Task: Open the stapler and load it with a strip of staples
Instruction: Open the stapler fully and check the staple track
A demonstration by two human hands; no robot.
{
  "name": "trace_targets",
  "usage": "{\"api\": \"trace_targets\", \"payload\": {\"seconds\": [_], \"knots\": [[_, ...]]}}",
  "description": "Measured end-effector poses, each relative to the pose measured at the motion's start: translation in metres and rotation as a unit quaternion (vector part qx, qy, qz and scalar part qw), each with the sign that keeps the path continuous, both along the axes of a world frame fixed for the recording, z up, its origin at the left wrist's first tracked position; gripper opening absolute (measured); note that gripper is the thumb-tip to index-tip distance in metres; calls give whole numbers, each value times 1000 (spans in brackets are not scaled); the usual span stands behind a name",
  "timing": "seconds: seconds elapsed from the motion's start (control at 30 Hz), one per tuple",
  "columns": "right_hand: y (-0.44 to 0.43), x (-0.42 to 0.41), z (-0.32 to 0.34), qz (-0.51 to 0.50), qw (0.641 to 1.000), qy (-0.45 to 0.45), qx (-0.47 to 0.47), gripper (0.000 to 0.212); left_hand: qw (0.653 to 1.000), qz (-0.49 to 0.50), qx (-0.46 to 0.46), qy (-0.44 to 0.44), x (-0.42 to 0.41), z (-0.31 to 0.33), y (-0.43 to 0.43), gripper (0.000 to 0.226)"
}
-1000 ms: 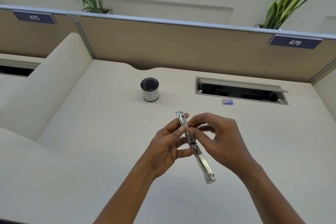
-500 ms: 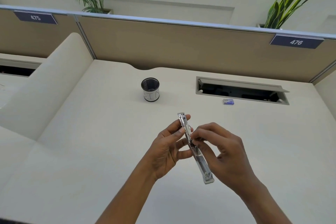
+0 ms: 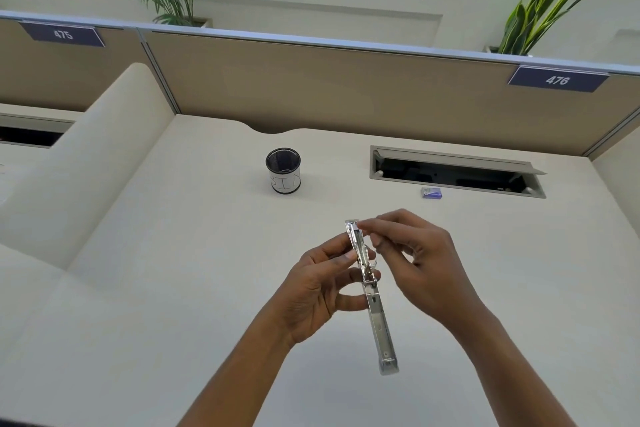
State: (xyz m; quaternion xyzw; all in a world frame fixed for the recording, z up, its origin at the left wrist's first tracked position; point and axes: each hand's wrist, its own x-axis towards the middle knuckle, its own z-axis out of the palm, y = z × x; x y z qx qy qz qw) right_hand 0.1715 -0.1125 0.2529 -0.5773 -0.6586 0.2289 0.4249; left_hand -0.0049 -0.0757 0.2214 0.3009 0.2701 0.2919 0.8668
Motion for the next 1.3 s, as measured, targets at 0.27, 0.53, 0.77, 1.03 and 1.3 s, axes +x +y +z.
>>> {"api": "trace_targets", "payload": {"seconds": [0.27,0.53,0.77,1.03,1.3], "knots": [[8,-5,3,20,999,-49,-10,32,1000,-3,21,13,-2,2,-2,32],[-2,-7,6,18,998,-59,-26,28,1000,0,19,19,-4,1,-1,35],[-14,-4,11,21,997,-33,-64,25,999,-24,22,22,-2,0,-1,36],[-9,2,19,6,989,27,-146,15,998,-44,32,36,1,2,-1,36],[3,3,27,5,976,-25,-214,9,997,-52,35,49,2,2,-2,34]]}}
